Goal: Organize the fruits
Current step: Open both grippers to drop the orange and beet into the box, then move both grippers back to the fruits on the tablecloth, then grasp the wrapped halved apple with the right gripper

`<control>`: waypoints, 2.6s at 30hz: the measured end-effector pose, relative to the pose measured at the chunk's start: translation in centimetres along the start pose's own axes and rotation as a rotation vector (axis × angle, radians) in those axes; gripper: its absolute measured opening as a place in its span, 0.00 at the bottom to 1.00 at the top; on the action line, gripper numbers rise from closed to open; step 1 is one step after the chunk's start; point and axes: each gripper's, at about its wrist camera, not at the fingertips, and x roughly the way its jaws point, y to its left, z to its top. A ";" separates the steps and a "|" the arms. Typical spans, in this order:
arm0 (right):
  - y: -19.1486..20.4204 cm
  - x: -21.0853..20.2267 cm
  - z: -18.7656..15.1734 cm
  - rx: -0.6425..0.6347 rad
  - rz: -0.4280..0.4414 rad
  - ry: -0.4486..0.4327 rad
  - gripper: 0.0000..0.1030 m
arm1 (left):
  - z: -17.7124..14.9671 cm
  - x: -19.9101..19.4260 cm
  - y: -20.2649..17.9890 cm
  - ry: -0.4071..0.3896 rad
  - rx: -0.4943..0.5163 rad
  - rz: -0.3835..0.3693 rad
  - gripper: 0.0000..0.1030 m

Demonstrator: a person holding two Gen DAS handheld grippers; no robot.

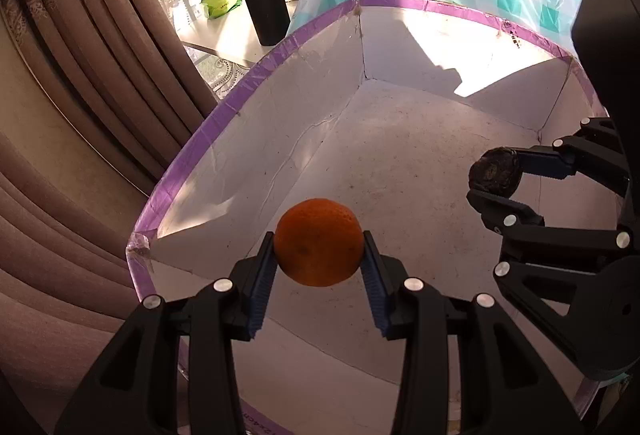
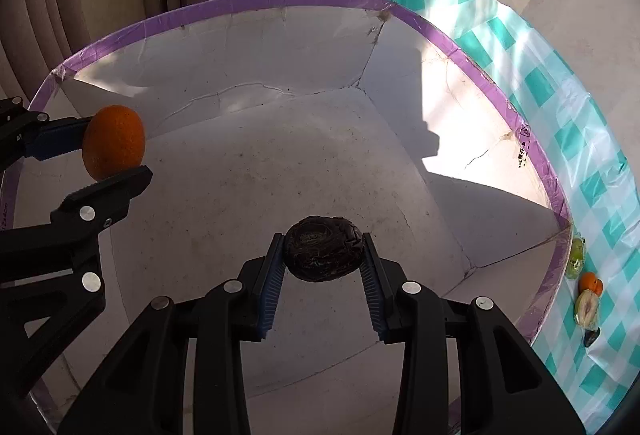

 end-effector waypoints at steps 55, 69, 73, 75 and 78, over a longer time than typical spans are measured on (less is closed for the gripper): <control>-35.5 1.7 -23.9 0.859 -0.349 -0.139 0.84 | 8.3 3.3 -33.7 -0.258 0.105 -0.411 0.98; -41.5 7.1 -18.1 0.837 -0.326 -0.058 0.70 | 14.8 8.5 -33.0 -0.197 -0.008 -0.444 0.98; -41.4 7.3 -17.2 0.815 -0.336 -0.070 0.60 | 16.0 9.3 -33.2 -0.192 -0.024 -0.435 0.98; -41.2 7.3 -16.9 0.808 -0.346 -0.072 0.58 | 16.6 9.6 -33.6 -0.187 -0.019 -0.443 0.98; -41.9 6.8 -17.9 0.878 -0.289 -0.118 0.57 | 17.1 9.3 -35.1 -0.214 0.042 -0.452 0.98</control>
